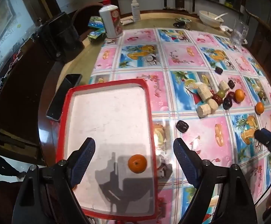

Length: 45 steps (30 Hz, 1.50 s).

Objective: Organize fruits
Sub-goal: 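Grasp an orange with the right tool while the left tool grasps another orange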

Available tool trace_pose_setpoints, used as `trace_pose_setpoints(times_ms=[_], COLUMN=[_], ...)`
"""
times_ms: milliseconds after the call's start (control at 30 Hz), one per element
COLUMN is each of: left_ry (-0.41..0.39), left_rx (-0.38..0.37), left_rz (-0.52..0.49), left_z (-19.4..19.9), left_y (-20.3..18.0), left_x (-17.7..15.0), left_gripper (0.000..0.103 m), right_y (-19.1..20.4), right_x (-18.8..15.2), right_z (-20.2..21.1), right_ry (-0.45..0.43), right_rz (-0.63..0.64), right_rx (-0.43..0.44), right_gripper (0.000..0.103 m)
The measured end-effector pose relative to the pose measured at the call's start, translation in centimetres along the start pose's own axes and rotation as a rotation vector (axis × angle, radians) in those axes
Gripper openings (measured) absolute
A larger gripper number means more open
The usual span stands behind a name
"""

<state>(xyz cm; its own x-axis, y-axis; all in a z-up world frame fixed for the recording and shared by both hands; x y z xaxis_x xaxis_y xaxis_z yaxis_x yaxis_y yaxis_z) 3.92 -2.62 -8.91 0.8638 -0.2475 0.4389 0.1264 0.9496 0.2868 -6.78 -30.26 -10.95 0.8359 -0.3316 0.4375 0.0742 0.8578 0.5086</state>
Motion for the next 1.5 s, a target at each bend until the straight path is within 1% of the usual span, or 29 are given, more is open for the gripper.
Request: trace_pose_setpoints(times_ms=[33, 133, 267, 333, 400, 533, 667, 700, 767, 833, 900, 1000, 1067, 1267, 1333, 1400, 1500], left_ry=[0.021, 0.046, 0.085, 0.104, 0.114, 0.105, 0.092, 0.091, 0.092, 0.096, 0.101, 0.103, 0.083, -0.031, -0.055, -0.077, -0.078], left_rx=[-0.003, -0.013, -0.062, -0.070, -0.053, -0.010, 0.019, 0.016, 0.016, 0.013, 0.005, -0.029, -0.051, -0.088, -0.112, -0.117, -0.121], left_rz=[-0.013, -0.074, -0.172, -0.183, -0.174, -0.160, -0.144, -0.141, -0.143, -0.143, -0.142, -0.145, -0.160, -0.270, -0.316, -0.362, -0.417], left_z=[-0.2, -0.8, -1.7, -2.1, -2.6, -3.5, -4.3, -4.5, -4.8, -5.0, -5.3, -4.9, -4.2, -2.7, -2.7, -3.0, -3.8], left_y=[-0.6, -2.9, -6.4, -7.3, -7.7, -8.1, -8.2, -8.4, -8.7, -9.2, -9.8, -11.0, -12.4, -18.6, -21.1, -23.3, -25.9], left_x=[0.1, -0.5, -1.4, -1.5, -1.2, -0.3, 1.2, 1.4, 1.9, 2.2, 2.6, 3.3, 4.1, 7.5, 8.3, 9.0, 9.4], left_gripper=[0.086, 0.086, 0.085, 0.085, 0.085, 0.085, 0.085, 0.085, 0.085, 0.085, 0.084, 0.083, 0.083, 0.083, 0.083, 0.083, 0.083], right_y=[-0.8, -4.3, -8.6, -10.5, -11.5, -11.7, -11.9, -11.9, -11.9, -12.1, -12.4, -12.8, -13.1, -13.1, -13.0, -12.9, -13.0], right_x=[0.3, 1.0, 2.8, 3.8, 5.0, 7.4, 8.4, 8.3, 8.5, 8.6, 8.7, 8.2, 7.5, 4.1, 3.0, 2.0, 1.0], right_z=[0.1, 0.3, 0.4, 0.3, -0.2, -2.5, -4.9, -5.5, -5.8, -5.9, -5.9, -5.2, -4.6, -2.4, -1.8, -1.1, -0.5], right_ry=[-0.003, -0.019, -0.061, -0.079, -0.080, -0.054, -0.010, 0.009, 0.001, 0.008, 0.007, 0.009, 0.009, 0.018, 0.026, 0.021, 0.012], right_rz=[-0.006, -0.041, -0.119, -0.142, -0.146, -0.124, -0.109, -0.112, -0.095, -0.082, -0.091, -0.102, -0.116, -0.165, -0.162, -0.175, -0.185], right_rx=[-0.016, -0.085, -0.140, -0.147, -0.137, -0.143, -0.188, -0.204, -0.220, -0.240, -0.220, -0.197, -0.175, -0.110, -0.101, -0.092, -0.081], right_gripper=[0.058, 0.058, 0.058, 0.058, 0.058, 0.058, 0.057, 0.056, 0.050, 0.038, 0.038, 0.038, 0.038, 0.038, 0.038, 0.038, 0.038])
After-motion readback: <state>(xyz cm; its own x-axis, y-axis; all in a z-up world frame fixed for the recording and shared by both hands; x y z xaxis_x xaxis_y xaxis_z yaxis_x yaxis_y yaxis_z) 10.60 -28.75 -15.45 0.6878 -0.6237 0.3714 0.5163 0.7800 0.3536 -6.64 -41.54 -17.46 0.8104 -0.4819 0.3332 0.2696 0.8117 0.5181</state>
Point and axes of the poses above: each gripper's, at about its wrist camera, not at the fingertips, and z roughly against the way its jaws point, y to its left, x to its top, the point moved 8 cm from there along -z, roughly the way its jaws point, and after that the axes turned 10 degrees about x, right-handed, at the moved point
